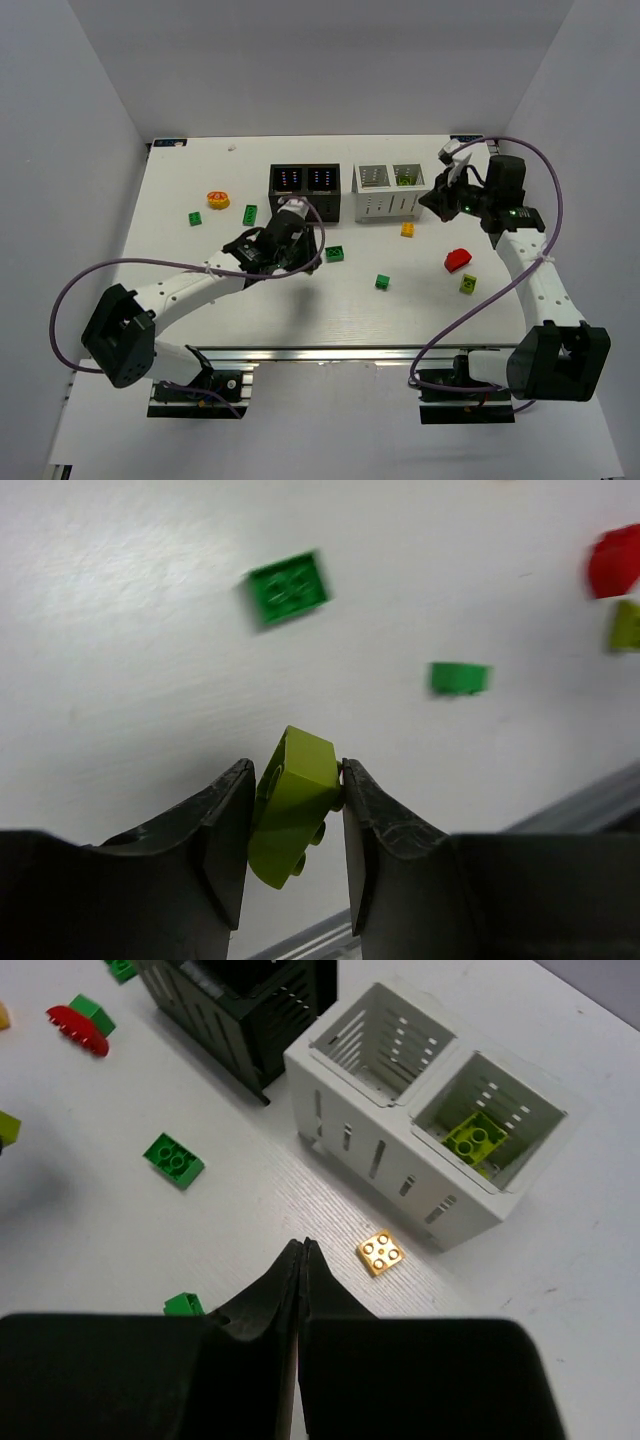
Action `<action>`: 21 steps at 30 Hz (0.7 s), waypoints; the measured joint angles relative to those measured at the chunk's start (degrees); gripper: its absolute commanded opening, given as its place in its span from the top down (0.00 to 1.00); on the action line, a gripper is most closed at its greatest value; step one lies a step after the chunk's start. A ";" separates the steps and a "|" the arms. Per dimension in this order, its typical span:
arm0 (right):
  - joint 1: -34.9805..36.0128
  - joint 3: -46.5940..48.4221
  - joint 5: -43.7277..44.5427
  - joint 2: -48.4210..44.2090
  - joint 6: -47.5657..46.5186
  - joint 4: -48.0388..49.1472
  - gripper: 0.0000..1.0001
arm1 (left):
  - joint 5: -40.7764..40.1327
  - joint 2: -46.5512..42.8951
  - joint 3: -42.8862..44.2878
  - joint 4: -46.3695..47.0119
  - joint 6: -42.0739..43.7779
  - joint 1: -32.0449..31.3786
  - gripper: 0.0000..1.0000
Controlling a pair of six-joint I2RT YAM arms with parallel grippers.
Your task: Sort the legos into containers by color
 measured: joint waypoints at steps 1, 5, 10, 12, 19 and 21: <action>-0.44 0.00 0.52 -0.07 0.87 0.48 1.00 | 1.40 0.26 2.14 1.51 0.24 0.00 0.86; -3.85 0.00 2.47 -0.07 5.49 2.60 1.00 | 6.32 5.35 13.38 7.30 1.77 0.00 0.86; -6.93 -0.07 3.26 -0.20 8.94 3.74 1.00 | 12.72 17.25 27.56 15.26 2.95 0.00 0.87; -7.50 -0.44 3.23 -0.74 9.88 3.87 1.00 | 15.52 25.05 35.95 17.49 3.48 0.00 0.88; -9.77 -2.08 2.75 -3.87 11.37 4.20 0.99 | 20.72 45.97 57.22 25.49 3.69 0.00 0.87; -10.80 -2.60 2.54 -4.70 11.41 4.17 0.99 | 21.18 51.21 62.99 27.06 3.72 0.00 0.87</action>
